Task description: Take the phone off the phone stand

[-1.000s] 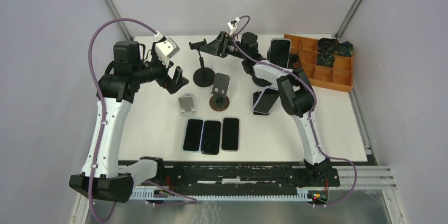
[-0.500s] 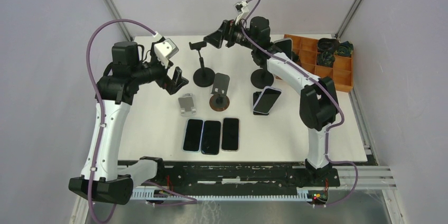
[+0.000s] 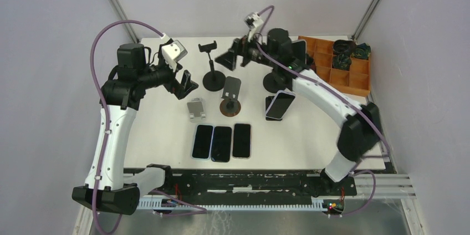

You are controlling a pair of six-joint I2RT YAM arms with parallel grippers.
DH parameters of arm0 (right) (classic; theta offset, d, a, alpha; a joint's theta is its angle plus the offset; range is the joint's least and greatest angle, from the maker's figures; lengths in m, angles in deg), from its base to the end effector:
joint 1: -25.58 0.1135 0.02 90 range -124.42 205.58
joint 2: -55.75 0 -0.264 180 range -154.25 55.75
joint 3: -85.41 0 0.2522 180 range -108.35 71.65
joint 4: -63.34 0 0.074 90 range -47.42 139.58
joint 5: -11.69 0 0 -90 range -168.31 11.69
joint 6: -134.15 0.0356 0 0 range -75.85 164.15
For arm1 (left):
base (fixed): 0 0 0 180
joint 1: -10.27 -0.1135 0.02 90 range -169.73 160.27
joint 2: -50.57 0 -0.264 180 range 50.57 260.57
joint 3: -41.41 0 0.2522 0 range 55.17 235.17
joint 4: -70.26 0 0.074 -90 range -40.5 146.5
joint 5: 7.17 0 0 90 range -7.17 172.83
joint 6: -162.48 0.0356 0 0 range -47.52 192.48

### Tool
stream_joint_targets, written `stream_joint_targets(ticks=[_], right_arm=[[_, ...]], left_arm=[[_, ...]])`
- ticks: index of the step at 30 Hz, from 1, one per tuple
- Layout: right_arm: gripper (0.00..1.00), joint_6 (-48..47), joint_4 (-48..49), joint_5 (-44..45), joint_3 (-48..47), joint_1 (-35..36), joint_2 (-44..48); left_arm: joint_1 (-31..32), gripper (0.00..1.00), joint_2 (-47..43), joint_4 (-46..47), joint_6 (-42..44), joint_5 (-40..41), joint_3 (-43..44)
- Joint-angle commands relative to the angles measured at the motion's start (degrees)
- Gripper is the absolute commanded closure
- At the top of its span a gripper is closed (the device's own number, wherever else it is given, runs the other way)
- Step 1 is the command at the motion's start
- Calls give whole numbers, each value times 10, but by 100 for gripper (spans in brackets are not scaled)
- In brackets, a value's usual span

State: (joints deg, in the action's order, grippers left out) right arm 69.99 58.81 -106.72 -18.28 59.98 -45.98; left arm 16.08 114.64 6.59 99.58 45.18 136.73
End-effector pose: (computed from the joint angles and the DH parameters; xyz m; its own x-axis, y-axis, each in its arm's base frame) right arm 0.3460 0.2574 0.3759 -0.4208 0.1765 -0.8898 -0.7841 0.4225 0.4546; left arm 0.2032 -0.0425 0.4270 -0.2046 0.3834 -0.9006 0.7710 0.6300 0.0930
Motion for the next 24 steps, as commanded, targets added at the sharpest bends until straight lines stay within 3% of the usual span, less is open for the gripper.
stream_joint_targets(ticks=[1,9,14,19,24], right_arm=[[2,-60,-15,57,181,1,211],[2,-46,-118,165,524,-6,534],[2,7,-152,226,658,-17,653],[2,16,-114,261,746,-45,662],[2,5,28,204,801,-103,585]], left_arm=[[-2,0,-4,20,-18,-20,-1],[-2,0,0,8,-8,-32,7],[-2,0,3,-3,-3,-48,6],[-2,0,11,-10,-2,-55,11],[-3,0,17,-18,1,-54,16]])
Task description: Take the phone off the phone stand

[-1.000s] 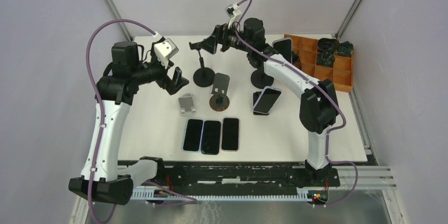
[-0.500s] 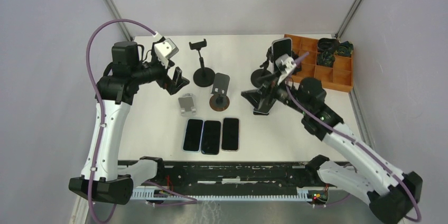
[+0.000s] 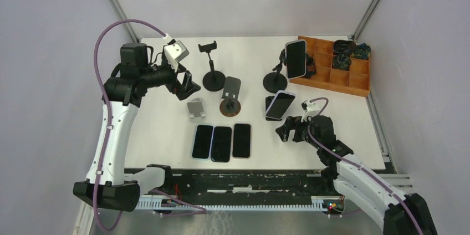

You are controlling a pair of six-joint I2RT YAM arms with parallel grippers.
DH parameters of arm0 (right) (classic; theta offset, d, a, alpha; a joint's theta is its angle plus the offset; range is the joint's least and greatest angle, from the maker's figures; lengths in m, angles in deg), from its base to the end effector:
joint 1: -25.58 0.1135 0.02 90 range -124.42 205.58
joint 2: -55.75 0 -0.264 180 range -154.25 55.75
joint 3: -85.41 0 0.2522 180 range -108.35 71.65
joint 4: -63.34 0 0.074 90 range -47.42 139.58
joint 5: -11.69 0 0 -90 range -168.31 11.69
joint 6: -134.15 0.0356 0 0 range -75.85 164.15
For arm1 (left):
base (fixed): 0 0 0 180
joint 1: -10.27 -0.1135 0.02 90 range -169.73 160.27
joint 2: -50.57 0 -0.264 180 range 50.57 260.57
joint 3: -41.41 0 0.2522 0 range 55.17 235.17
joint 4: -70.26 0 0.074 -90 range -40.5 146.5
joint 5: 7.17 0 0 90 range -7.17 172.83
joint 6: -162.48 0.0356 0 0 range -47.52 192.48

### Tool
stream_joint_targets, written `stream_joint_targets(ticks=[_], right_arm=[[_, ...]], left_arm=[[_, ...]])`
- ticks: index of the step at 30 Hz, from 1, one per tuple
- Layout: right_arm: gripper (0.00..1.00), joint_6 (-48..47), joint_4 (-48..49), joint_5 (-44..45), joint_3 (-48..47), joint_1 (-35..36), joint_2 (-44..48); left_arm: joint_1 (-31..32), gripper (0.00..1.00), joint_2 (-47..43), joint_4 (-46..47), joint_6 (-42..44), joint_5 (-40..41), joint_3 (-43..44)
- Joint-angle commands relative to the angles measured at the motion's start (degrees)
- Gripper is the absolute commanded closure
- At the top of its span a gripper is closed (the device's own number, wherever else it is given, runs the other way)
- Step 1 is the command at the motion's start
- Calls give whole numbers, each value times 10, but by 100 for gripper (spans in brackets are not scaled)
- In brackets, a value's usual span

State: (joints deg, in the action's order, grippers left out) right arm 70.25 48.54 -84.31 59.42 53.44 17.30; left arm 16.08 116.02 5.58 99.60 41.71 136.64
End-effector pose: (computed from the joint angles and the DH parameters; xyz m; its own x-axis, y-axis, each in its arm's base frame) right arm 0.1369 0.0765 0.1731 -0.6043 0.1755 -0.7772 -0.3130 0.8448 0.4341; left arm 0.2084 -0.0447 0.4212 -0.2273 0.3683 -0.9015 0.8049 0.5921 0.0390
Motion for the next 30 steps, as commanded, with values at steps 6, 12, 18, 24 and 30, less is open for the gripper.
stream_joint_targets(ticks=[6,12,18,24,30], right_arm=[[2,-26,297,-121,24,-116,-172],[4,5,478,-223,29,-155,-256],[14,32,570,-264,14,-157,-346],[26,55,641,-291,-2,-157,-420],[34,67,678,-301,-11,-154,-452]], left_arm=[[-2,0,7,-15,2,-19,22],[-2,0,11,-16,2,-21,23],[-1,0,19,-18,0,-27,26],[-2,0,21,-24,10,-27,27],[-2,0,21,-27,13,-29,25]])
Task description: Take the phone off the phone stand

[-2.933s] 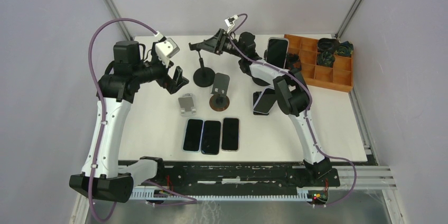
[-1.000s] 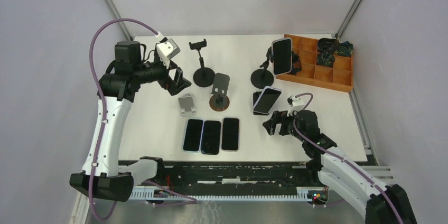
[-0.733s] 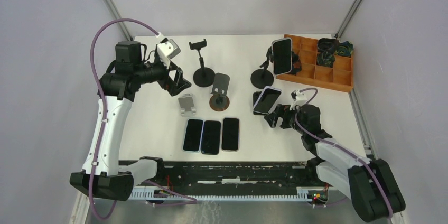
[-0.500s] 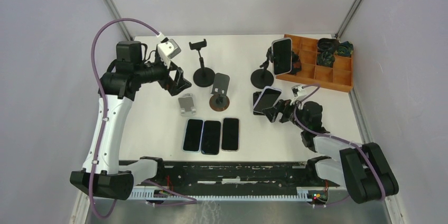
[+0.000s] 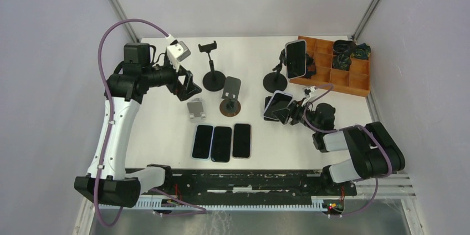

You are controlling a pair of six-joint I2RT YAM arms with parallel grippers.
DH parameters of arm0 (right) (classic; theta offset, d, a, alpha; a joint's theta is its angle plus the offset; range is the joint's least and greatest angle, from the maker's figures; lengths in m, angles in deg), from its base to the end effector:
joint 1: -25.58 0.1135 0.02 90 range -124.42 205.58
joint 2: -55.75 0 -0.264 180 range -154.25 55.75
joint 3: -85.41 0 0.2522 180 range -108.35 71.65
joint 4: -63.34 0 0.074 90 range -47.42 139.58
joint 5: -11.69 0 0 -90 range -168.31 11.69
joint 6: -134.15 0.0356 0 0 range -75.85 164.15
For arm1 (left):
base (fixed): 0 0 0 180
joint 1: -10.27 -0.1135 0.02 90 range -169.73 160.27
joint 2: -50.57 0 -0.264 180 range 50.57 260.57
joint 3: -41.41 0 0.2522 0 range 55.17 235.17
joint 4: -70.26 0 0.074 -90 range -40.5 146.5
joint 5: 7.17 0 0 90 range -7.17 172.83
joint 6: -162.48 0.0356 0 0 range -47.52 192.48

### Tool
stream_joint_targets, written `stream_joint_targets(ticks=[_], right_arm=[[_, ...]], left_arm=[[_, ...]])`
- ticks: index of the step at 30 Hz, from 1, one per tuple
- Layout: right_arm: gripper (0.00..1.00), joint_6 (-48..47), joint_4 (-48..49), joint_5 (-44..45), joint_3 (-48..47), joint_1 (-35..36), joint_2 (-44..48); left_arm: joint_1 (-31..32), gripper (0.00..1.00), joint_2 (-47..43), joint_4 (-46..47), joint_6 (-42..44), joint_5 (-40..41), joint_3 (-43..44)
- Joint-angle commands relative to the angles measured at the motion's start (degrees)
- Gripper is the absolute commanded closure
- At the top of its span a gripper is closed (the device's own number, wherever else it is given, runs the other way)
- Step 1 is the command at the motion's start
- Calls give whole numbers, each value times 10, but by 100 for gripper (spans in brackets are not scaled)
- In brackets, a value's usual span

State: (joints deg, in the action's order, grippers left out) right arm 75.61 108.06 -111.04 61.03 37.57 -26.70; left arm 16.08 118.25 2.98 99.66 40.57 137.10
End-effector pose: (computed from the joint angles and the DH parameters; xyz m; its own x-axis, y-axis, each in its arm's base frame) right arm 0.2110 0.0645 0.1372 -0.5524 0.3315 -0.7648 -0.4701 0.6337 0.6143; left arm 0.2165 -0.0461 0.4126 -0.2894 0.3693 -0.8831 0.8151 0.5788 -0.0250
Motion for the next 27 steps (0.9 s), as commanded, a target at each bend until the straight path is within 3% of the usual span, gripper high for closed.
stream_joint_targets(ticks=[1,11,14,21,24,27], right_arm=[[35,9,79,-34,-31,5,-17],[43,5,108,-30,-43,21,-86],[54,6,116,-29,-52,36,-96],[89,15,112,-20,-53,68,-62],[99,21,104,-19,-53,78,-42],[100,34,102,-22,-51,92,-19]], left_arm=[[-2,0,-1,-1,12,-17,21],[-1,0,-2,-3,13,-20,20],[-2,0,-2,-5,13,-20,20],[-2,0,-2,-14,23,-22,17],[-2,0,-3,-16,24,-31,12],[-2,0,-5,-19,26,-42,3]])
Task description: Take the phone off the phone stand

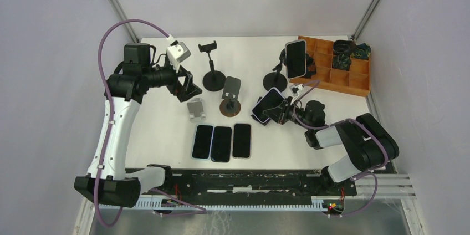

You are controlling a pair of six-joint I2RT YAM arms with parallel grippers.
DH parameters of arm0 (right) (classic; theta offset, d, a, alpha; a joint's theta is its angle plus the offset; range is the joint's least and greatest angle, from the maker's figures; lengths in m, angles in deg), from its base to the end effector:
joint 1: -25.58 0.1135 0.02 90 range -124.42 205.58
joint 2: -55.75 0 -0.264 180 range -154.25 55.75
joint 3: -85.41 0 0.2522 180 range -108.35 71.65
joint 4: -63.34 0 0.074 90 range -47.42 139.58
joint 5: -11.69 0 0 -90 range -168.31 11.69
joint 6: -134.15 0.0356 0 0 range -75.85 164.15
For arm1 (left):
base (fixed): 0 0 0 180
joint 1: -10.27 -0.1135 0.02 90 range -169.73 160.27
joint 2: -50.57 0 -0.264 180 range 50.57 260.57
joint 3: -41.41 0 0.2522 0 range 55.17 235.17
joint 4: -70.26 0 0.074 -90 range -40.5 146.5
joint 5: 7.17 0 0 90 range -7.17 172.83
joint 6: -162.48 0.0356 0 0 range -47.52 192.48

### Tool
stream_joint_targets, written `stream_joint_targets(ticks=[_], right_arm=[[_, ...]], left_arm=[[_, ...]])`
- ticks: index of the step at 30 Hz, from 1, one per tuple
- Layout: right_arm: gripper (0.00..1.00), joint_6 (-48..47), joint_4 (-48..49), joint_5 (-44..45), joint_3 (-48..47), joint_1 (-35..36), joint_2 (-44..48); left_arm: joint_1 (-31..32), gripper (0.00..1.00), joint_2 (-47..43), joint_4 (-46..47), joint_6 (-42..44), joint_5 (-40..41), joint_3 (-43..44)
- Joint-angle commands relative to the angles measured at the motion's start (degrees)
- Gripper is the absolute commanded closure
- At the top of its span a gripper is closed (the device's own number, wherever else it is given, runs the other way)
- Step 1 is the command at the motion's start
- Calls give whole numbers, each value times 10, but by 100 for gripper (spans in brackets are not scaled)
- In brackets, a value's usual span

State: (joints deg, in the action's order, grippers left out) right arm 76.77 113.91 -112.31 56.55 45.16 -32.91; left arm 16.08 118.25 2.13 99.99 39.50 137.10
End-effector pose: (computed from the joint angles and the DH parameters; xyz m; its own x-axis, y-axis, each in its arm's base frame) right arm 0.2221 0.1001 0.1429 -0.5574 0.2761 -0.7830 -0.5905 0.5311 0.6076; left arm 0.2152 -0.0465 0.4118 -0.2934 0.3676 -0.8825 0.8244 0.5646 -0.0390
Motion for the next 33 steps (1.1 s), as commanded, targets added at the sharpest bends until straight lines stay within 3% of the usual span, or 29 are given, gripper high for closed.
stream_joint_targets(ticks=[1,6,12,18,25,33], right_arm=[[100,28,43,-11,-5,22,51],[100,70,49,-25,5,59,115],[100,121,41,-50,13,107,217],[100,198,93,-78,18,146,267],[100,263,181,-86,-39,215,222],[100,300,250,-81,-152,277,113]], left_arm=[[-2,0,-5,-14,27,-36,1],[-2,0,-11,-43,84,-79,-15],[0,0,-27,-104,232,-180,-56],[8,0,-15,-176,358,-212,-63],[23,0,-24,-206,454,-234,-61],[49,0,-41,-206,453,-248,-73]])
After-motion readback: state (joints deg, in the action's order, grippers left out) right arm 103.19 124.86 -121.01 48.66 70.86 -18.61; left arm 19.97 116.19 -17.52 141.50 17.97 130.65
